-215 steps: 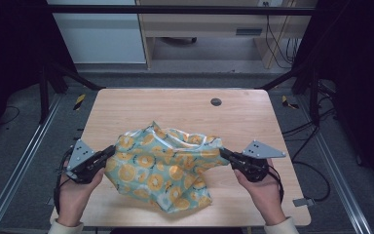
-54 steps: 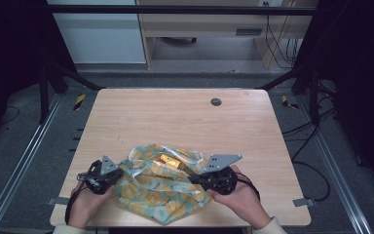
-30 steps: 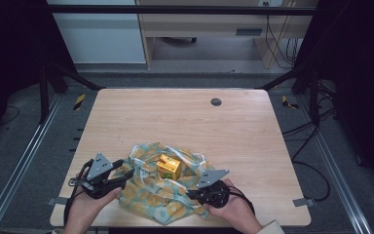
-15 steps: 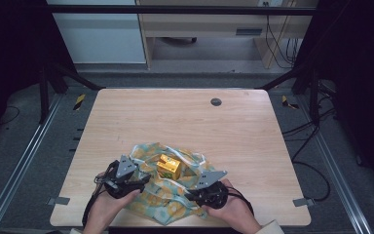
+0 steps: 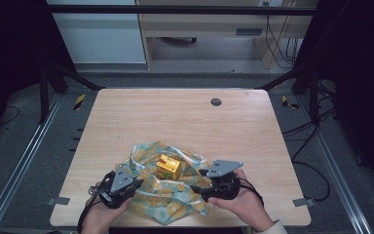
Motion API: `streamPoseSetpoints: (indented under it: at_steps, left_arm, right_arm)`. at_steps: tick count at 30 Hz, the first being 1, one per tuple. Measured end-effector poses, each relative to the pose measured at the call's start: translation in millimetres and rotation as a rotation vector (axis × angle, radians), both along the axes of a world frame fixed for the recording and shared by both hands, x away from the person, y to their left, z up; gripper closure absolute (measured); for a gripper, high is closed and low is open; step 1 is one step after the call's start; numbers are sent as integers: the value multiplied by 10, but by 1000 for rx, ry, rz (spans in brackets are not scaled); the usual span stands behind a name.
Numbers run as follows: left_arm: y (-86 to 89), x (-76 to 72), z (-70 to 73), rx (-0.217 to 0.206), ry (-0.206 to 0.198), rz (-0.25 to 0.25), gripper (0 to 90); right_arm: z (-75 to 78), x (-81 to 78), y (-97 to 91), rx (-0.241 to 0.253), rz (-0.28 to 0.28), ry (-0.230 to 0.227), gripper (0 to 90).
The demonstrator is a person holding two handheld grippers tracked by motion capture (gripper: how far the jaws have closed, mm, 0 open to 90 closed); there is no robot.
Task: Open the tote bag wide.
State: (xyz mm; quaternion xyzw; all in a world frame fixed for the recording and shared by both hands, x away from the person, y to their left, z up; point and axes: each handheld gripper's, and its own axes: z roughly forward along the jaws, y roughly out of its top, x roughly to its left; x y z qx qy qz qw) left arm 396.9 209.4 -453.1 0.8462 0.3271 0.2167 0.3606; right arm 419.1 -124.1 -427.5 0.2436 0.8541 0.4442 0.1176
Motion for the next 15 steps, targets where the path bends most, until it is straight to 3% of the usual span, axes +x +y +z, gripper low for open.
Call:
streamPoseSetpoints:
  at_steps: [3, 7, 8, 10, 11, 15]
  left_arm:
    - [-31, -6, -11, 26, -2, -15, 838]
    - [-39, -5, -21, 33, 0, -19, 844]
    - [-42, -4, -25, 36, 3, -22, 845]
    - [-48, -5, -32, 43, 1, -23, 845]
    - [-44, -5, -27, 59, 2, -30, 850]
    - [-72, -13, -34, 58, -3, -35, 856]
  right_arm:
    - [77, 77, -34, 9, -21, -12, 366]
    - [180, 302, -39, -4, -56, -24, 360]
    - [168, 431, 0, -28, -57, -14, 358]
    - [138, 490, 29, -44, -58, -4, 358]
    - [42, 588, 89, -73, -46, 38, 350]
    - [-109, 701, 193, -86, -39, 68, 340]
